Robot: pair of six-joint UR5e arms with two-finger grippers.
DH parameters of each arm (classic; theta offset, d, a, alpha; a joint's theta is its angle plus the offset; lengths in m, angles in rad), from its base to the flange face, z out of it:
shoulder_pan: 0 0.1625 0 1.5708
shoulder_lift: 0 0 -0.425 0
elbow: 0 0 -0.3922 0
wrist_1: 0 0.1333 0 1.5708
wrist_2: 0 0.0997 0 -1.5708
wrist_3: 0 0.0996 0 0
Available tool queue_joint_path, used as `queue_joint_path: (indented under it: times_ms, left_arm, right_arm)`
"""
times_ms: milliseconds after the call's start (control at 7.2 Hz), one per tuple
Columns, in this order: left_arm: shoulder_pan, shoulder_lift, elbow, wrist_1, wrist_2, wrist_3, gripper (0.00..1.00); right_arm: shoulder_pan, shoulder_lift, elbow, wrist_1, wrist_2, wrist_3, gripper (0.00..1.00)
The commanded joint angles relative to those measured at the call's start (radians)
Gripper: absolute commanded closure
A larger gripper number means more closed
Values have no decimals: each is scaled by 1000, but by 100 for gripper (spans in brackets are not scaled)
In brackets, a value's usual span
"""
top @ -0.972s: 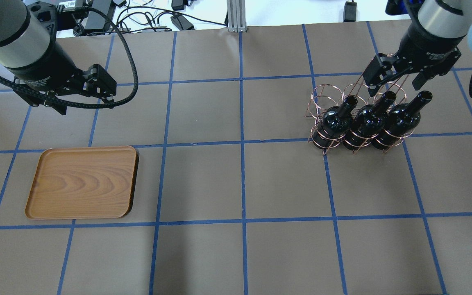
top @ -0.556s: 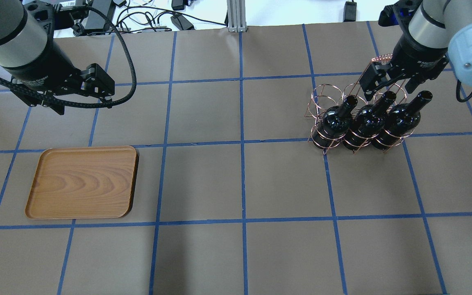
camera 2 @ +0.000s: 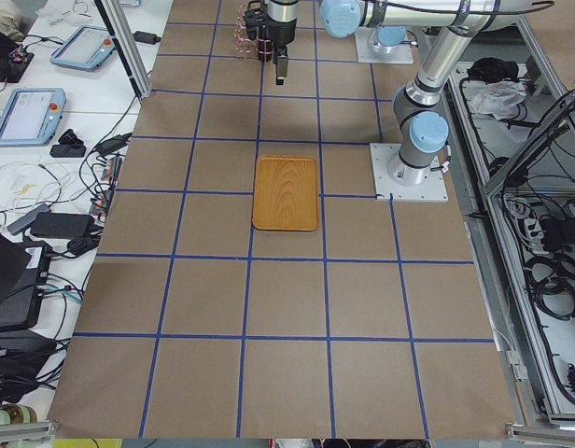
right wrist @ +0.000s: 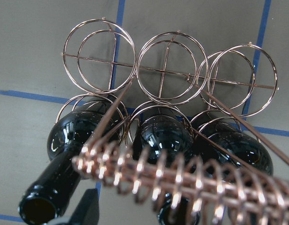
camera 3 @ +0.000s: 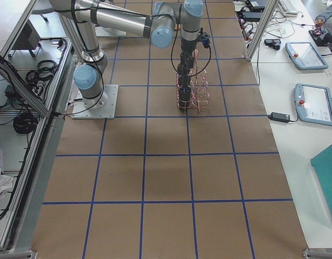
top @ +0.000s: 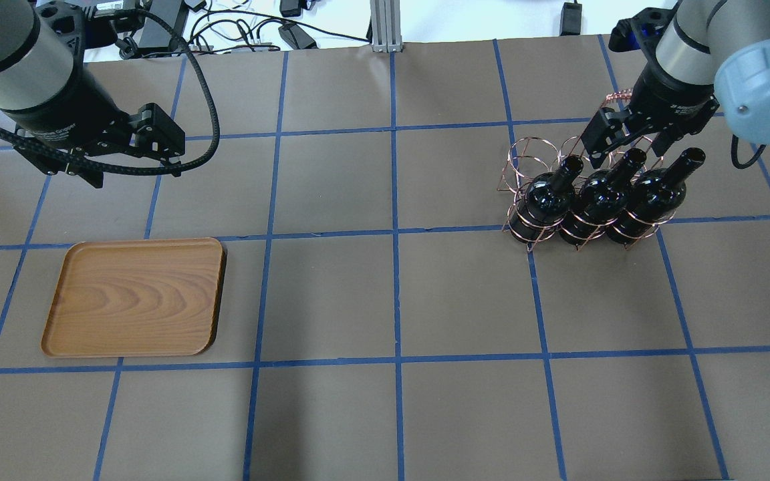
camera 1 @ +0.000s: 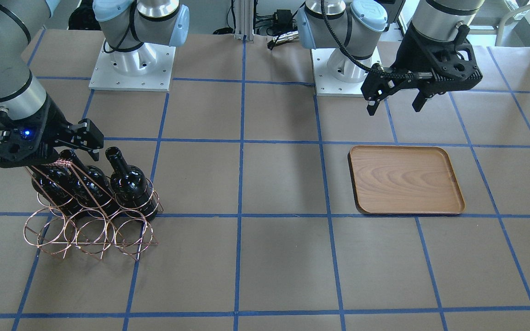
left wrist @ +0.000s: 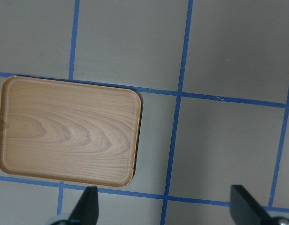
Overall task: Take wine from basket and place on tray
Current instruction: 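Lower the right gripper onto the nearest dark wine bottle in the rack and close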
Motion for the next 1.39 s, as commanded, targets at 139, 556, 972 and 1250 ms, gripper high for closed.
queue_joint_path:
  times_ms: [139, 556, 972, 1250]
  left_arm:
    - [1, -4, -3, 6, 0, 2, 0]
    - [-2, -2, -3, -2, 3, 4, 0]
    - [1, 0, -3, 1, 5, 4, 0]
    - [1, 0, -3, 1, 6, 8, 0]
  right_arm:
    - [-12, 4, 26, -21, -2, -4, 18]
    - [-15, 4, 26, -13, -6, -21, 32]
    - [-15, 4, 26, -7, -2, -19, 52]
    - [-15, 4, 26, -9, -5, -19, 65]
